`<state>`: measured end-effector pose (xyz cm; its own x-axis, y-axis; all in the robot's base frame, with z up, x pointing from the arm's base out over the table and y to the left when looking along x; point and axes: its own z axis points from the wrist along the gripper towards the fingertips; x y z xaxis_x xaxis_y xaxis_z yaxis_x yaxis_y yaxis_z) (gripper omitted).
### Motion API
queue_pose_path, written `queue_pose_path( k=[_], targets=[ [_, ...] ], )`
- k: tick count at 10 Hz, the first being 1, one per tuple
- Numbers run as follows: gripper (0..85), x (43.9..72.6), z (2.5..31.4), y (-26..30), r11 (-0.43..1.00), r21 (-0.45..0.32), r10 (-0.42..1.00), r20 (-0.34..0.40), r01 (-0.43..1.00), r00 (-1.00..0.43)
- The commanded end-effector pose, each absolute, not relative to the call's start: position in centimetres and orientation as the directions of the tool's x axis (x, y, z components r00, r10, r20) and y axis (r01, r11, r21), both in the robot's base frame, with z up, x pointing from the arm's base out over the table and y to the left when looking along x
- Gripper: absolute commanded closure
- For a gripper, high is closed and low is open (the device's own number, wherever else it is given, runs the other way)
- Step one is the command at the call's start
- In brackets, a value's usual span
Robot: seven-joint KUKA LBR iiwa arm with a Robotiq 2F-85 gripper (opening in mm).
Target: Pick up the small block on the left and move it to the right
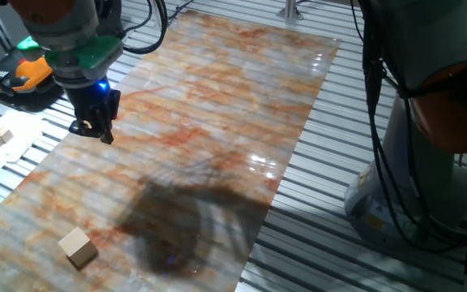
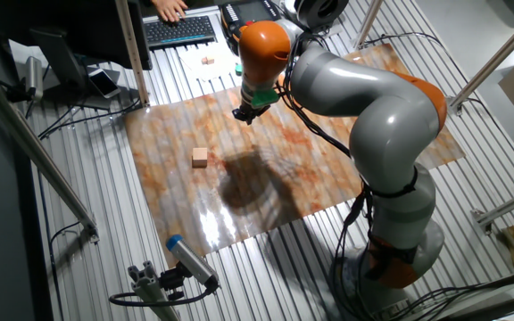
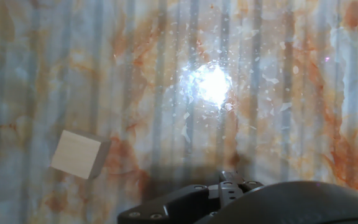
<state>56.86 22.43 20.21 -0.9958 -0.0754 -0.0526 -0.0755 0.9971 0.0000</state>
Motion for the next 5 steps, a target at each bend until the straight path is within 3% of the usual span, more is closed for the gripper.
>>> queue_pose_path(
  k=[1,5],
  targets=[
    [85.0,56.85,20.2,22.44,0.997,-0.003,-0.076,-0.052,-0.076,-0.996],
    [85.0,56.9,20.18,22.53,0.997,-0.005,-0.079,-0.054,-0.078,-0.995]
  ],
)
